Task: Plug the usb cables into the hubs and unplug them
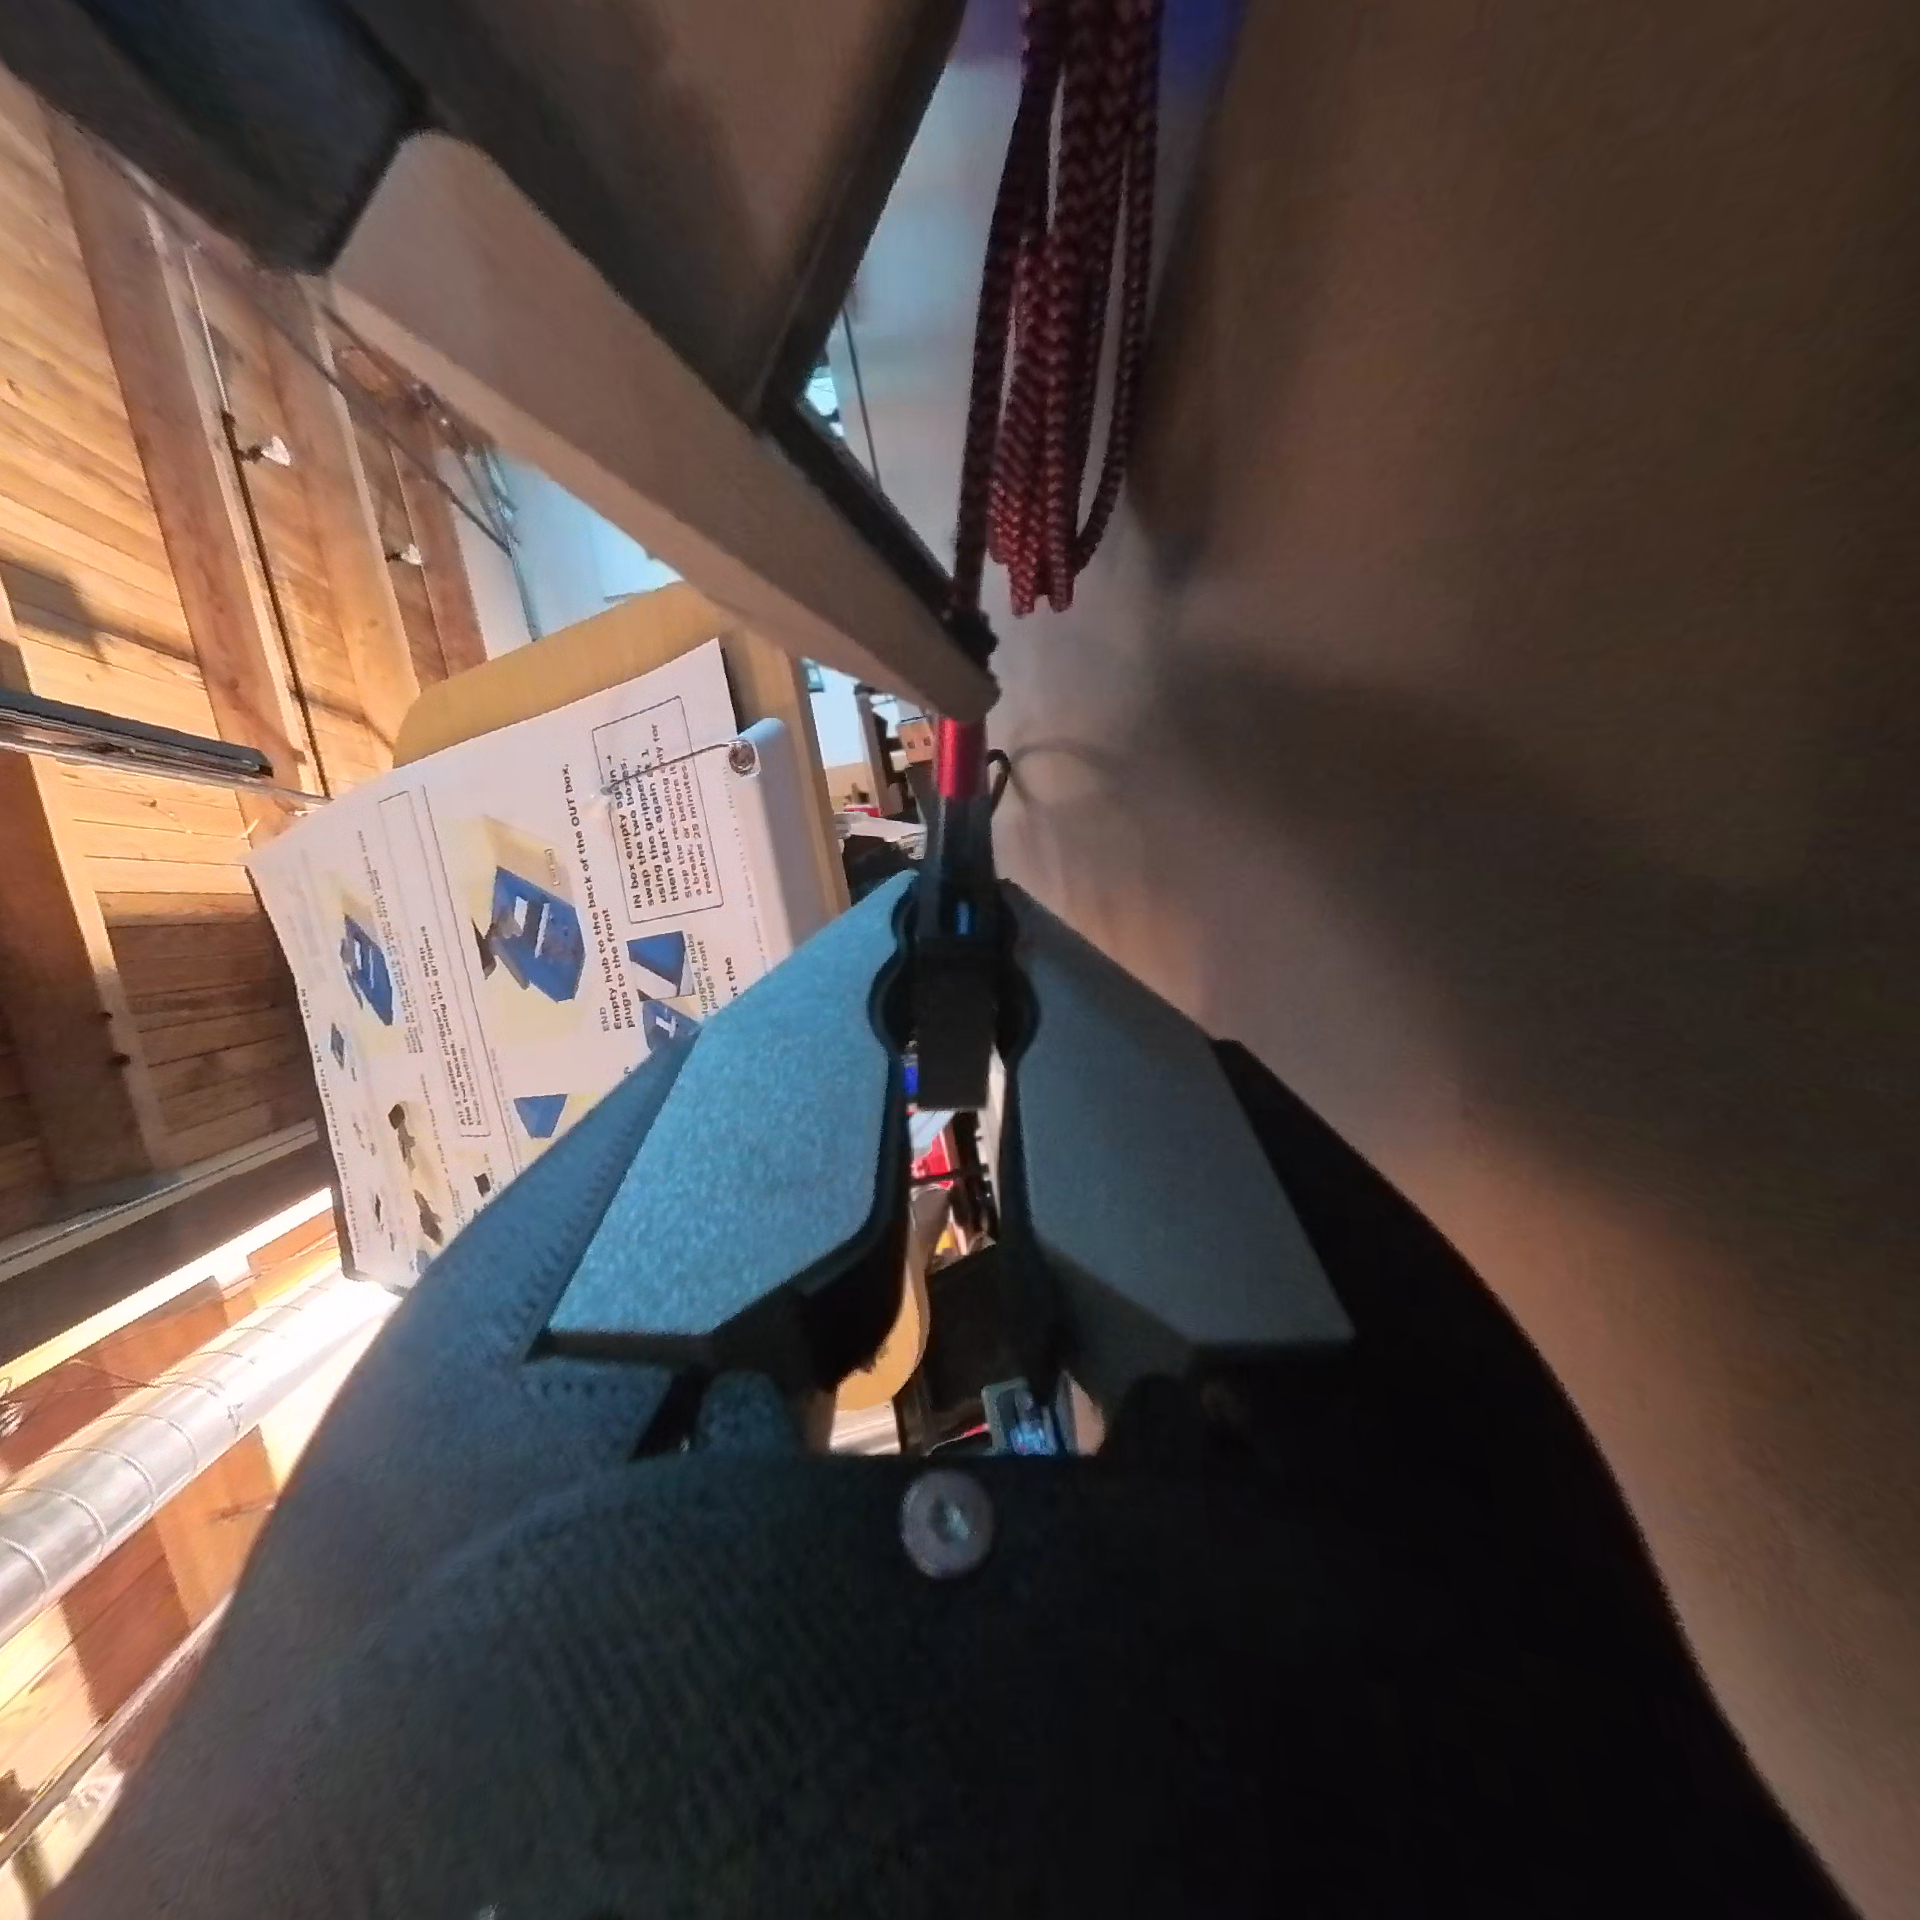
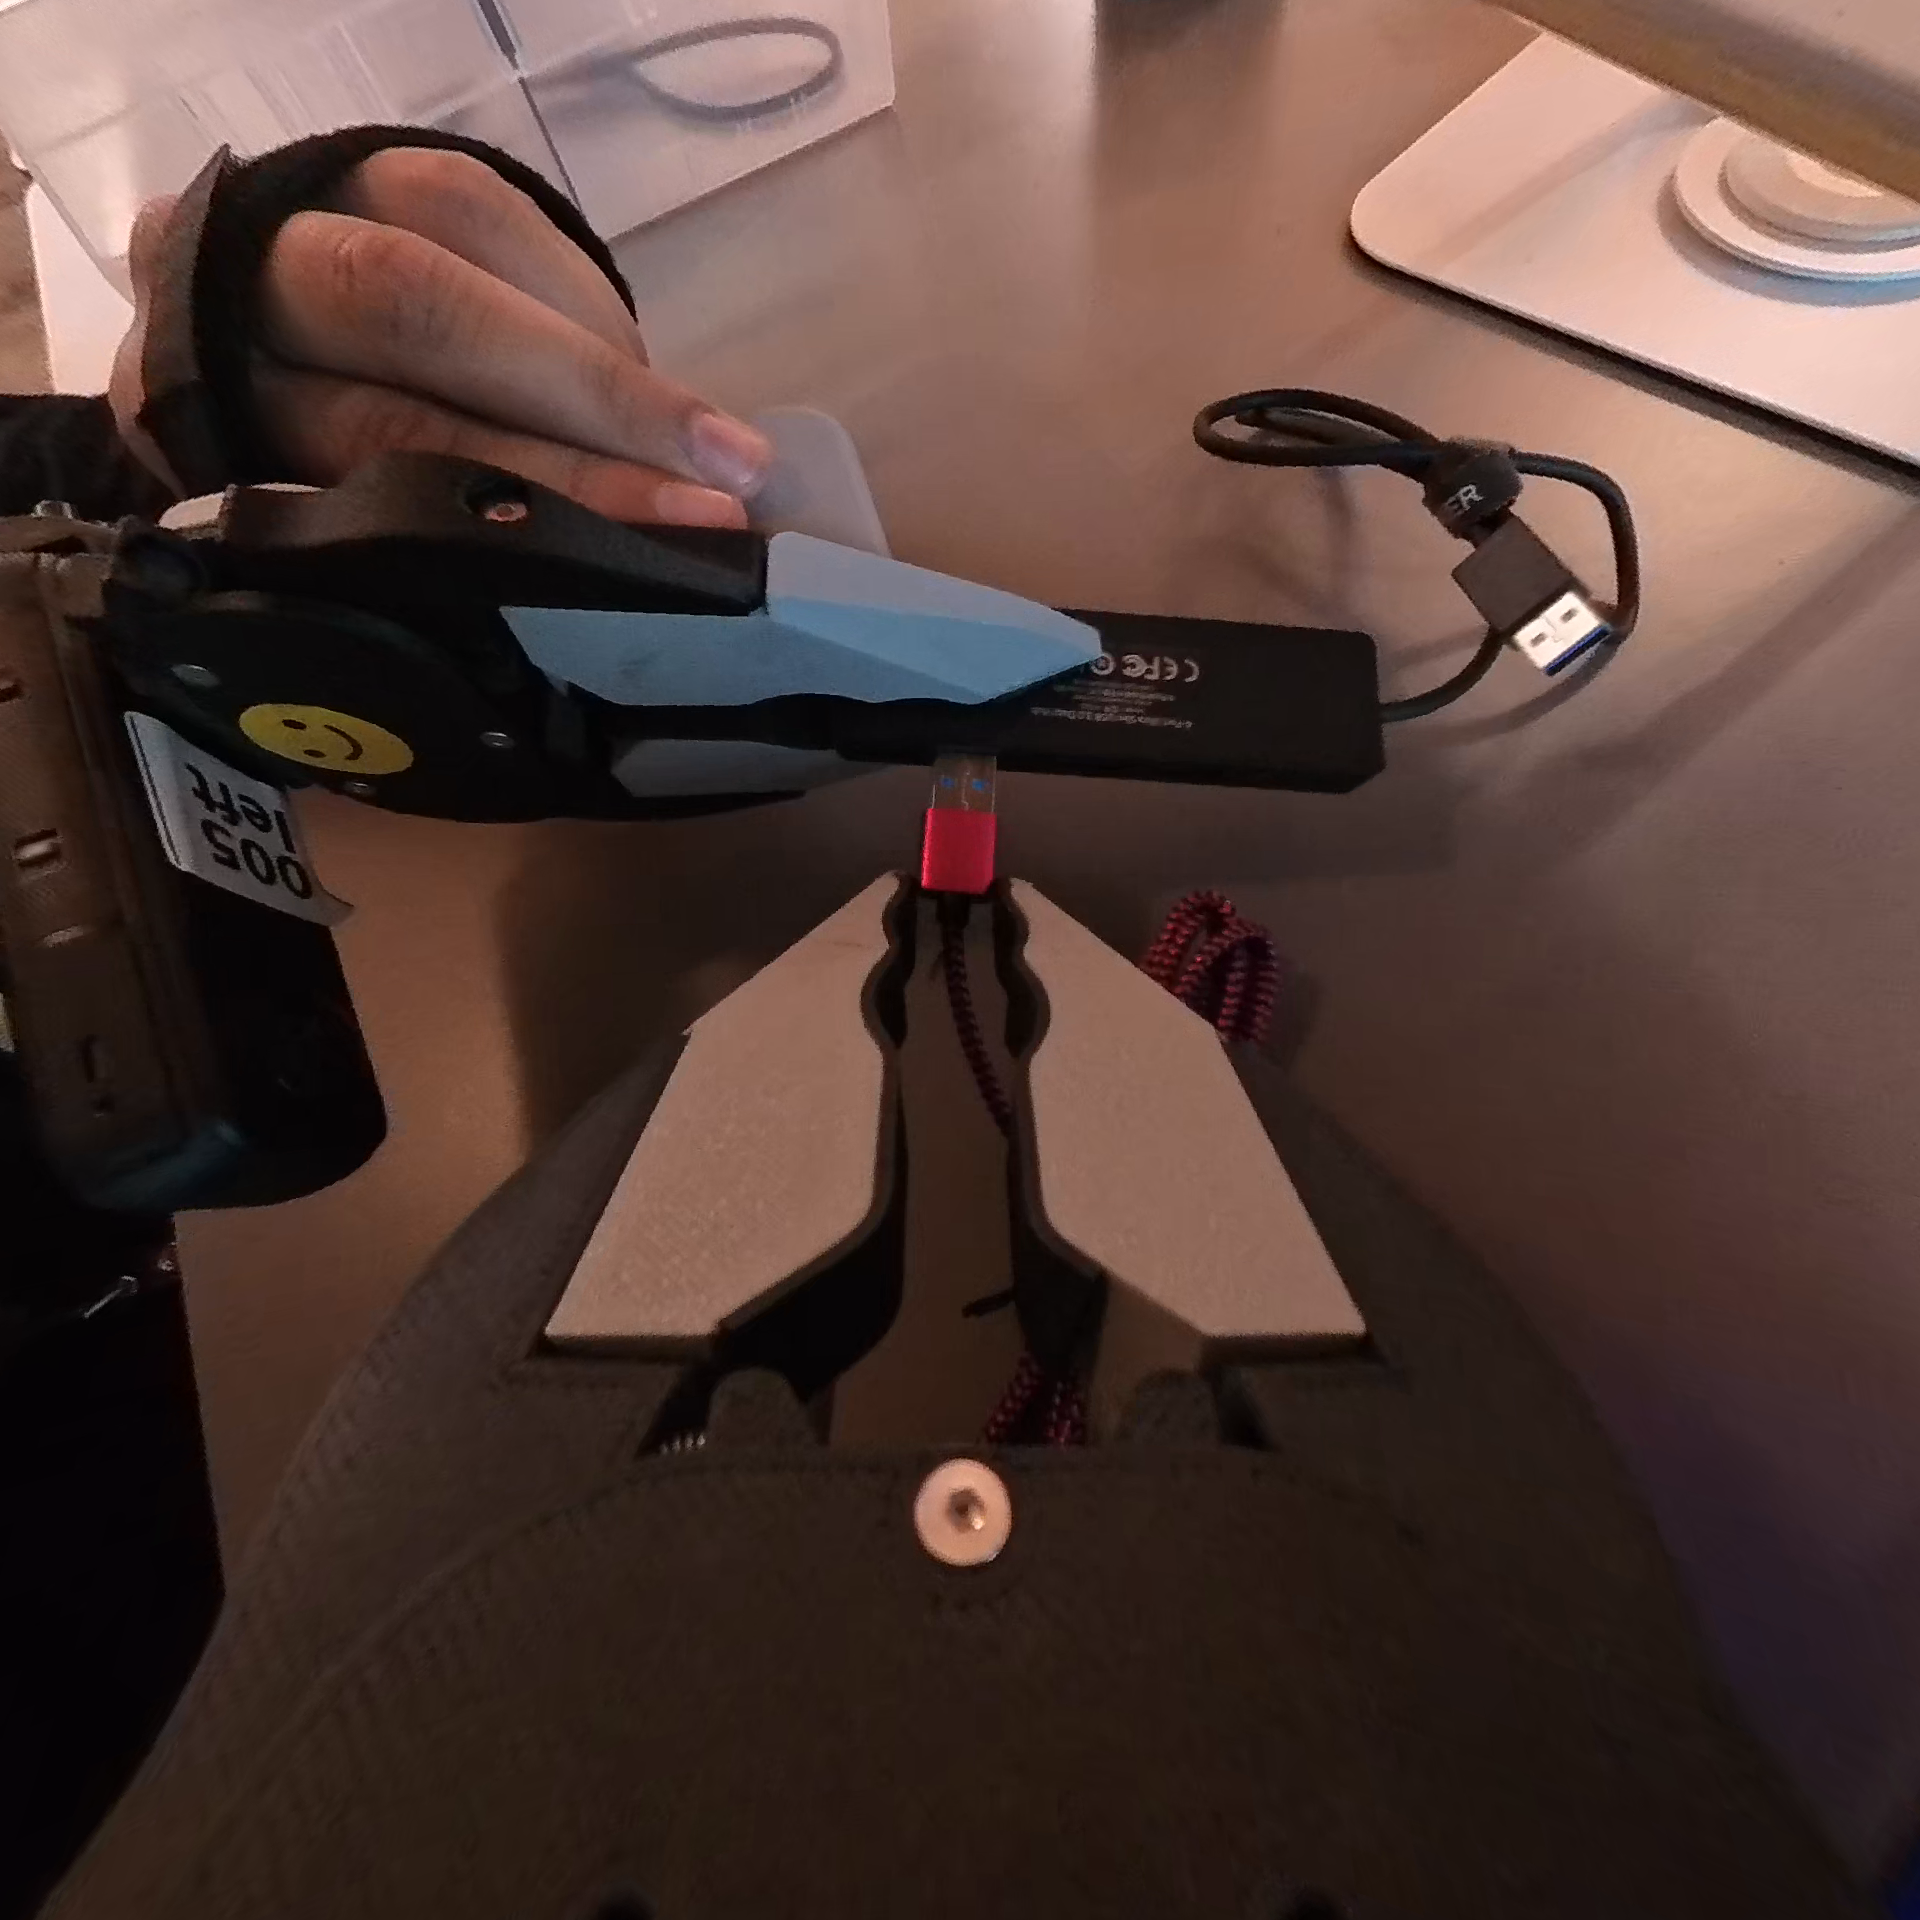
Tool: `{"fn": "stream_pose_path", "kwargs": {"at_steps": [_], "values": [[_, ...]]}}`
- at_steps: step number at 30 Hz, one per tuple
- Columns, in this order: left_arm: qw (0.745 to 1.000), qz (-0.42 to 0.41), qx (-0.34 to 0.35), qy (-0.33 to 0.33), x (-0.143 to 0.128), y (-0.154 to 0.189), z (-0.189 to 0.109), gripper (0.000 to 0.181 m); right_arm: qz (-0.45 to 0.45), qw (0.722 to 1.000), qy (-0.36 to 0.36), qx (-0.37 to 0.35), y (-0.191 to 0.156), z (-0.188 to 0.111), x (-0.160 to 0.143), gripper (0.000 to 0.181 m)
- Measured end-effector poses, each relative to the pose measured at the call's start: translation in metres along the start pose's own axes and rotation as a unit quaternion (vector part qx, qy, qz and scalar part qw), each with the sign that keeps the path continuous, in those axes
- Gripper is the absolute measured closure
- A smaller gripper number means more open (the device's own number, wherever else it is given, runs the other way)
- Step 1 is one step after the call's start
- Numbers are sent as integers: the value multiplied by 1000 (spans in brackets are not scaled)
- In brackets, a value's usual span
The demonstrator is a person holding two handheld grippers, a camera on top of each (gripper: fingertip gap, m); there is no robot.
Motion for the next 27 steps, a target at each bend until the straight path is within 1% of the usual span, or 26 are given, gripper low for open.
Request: {"fn": "stream_pose_path", "kwargs": {"at_steps": [10,27], "values": [[1000,-18,-3,15,1,-1,-2,174,3,1000,1,2,0,0,0,169],[1000,-20,0,17,1,-1,-1,173,2,1000,3,1,0,0,1,169]]}}
Point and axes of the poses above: each gripper's, where its closed fingertips meet, z out along the fingers, x out of its top, y = z × x across the jaws, the point moved 1 cm from there along -z, back along the fingers, and after that the axes turned 13 degrees about z, right-handed, at the moved point
